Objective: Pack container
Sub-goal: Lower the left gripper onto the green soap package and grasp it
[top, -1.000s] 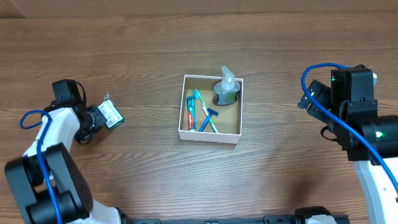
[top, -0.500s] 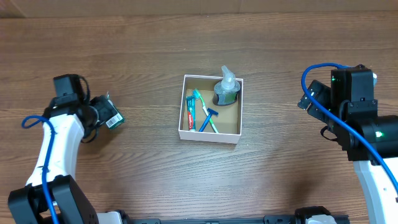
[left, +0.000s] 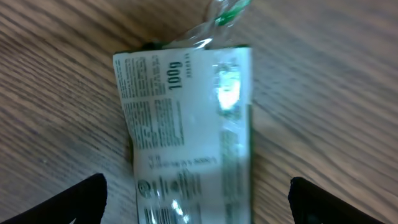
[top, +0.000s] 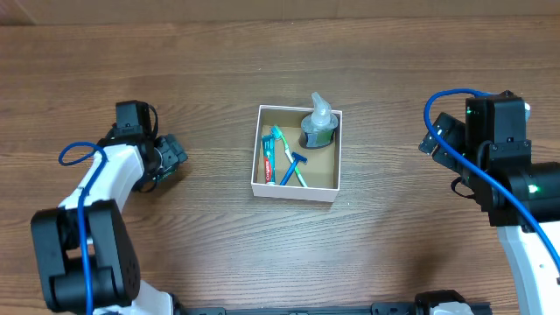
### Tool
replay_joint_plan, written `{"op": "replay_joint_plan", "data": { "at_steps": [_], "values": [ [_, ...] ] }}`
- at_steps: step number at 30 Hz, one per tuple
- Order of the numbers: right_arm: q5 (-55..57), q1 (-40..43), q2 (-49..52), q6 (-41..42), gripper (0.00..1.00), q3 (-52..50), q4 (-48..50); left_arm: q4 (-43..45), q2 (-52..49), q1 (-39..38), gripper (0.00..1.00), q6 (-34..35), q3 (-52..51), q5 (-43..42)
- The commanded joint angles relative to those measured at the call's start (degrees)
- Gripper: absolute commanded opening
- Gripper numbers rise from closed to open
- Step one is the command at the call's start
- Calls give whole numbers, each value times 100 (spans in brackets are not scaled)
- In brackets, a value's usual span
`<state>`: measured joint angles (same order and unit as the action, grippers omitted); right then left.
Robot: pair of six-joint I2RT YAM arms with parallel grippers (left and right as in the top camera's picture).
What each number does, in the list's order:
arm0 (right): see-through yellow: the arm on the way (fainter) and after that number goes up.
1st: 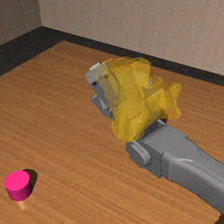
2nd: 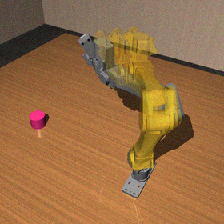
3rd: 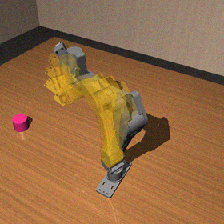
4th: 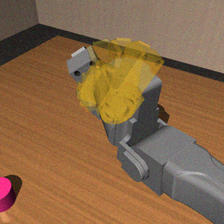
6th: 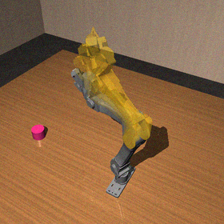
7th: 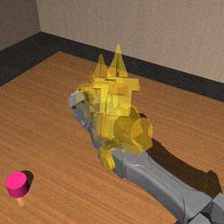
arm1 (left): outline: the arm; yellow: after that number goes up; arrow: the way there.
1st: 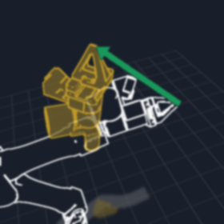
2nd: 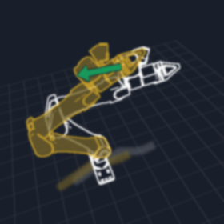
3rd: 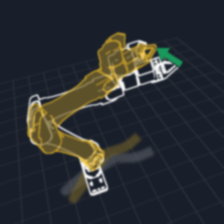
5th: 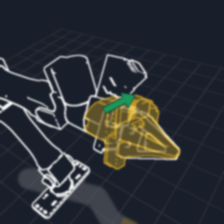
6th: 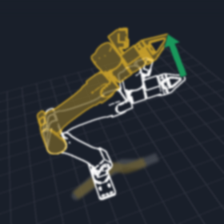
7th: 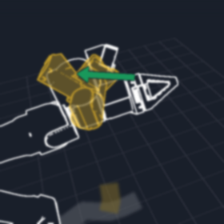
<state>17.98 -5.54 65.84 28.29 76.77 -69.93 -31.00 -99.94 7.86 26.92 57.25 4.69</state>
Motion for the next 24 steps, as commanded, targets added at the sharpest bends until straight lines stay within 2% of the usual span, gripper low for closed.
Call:
{"op": "replay_joint_plan", "data": {
  "at_steps": [1, 4, 6, 16, 24],
  "values": [
    [39, 33, -46, 2, 100, 85, 17, 153, -282, 4, 90, 98, 13, 192],
    [39, 33, -46, 2, 100, 85, 17, 313, -481, 7, 85, 98, 13, 195],
    [39, 33, -46, 2, 100, 85, 17, 424, -492, 7, 76, 96, 15, 289],
    [39, 33, -46, 2, 100, 85, 17, 647, -494, 11, 72, -164, 76, 573],
    [39, 33, -46, 2, 100, 87, 17, 616, -492, 11, 36, -166, 79, 643]
  ]
}}
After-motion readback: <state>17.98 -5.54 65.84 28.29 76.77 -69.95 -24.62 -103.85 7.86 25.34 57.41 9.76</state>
